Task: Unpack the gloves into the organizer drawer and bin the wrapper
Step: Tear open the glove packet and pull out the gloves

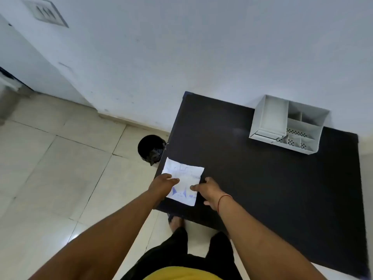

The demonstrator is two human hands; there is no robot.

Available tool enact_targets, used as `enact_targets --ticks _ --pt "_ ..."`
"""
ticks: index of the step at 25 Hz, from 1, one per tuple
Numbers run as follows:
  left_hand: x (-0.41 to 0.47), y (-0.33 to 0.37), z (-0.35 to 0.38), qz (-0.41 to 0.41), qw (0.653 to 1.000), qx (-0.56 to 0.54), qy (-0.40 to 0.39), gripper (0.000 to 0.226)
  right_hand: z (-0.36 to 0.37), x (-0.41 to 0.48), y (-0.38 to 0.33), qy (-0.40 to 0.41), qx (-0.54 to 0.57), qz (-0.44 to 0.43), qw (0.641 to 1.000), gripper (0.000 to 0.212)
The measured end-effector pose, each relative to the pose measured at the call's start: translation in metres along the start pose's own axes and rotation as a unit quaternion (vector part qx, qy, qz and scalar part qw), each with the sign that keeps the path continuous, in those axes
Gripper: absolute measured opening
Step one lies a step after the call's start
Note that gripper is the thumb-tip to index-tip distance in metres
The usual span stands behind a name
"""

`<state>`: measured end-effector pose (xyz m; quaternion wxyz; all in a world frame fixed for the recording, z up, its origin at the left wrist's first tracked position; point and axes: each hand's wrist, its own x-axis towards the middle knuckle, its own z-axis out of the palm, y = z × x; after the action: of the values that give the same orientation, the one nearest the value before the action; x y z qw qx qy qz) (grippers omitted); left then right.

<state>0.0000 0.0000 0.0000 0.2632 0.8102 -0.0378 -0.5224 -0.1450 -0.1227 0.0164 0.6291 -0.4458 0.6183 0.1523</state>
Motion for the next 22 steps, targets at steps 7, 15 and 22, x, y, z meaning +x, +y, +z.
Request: enact_targets --ticks 7,15,22 --pt "-0.001 0.011 -0.02 -0.068 0.959 -0.261 -0.089 0.067 0.011 -0.016 -0.022 0.014 -0.104 -0.155 0.982 0.018" --pt "-0.036 0.068 -0.021 -0.022 0.87 -0.392 -0.299 0.067 -0.032 -0.105 -0.017 0.131 -0.426 -0.439 0.78 0.056" --pt "-0.059 0.1 -0.009 0.072 0.878 -0.319 -0.348 0.065 -0.071 -0.137 -0.03 0.177 -0.34 -0.301 0.873 0.035"
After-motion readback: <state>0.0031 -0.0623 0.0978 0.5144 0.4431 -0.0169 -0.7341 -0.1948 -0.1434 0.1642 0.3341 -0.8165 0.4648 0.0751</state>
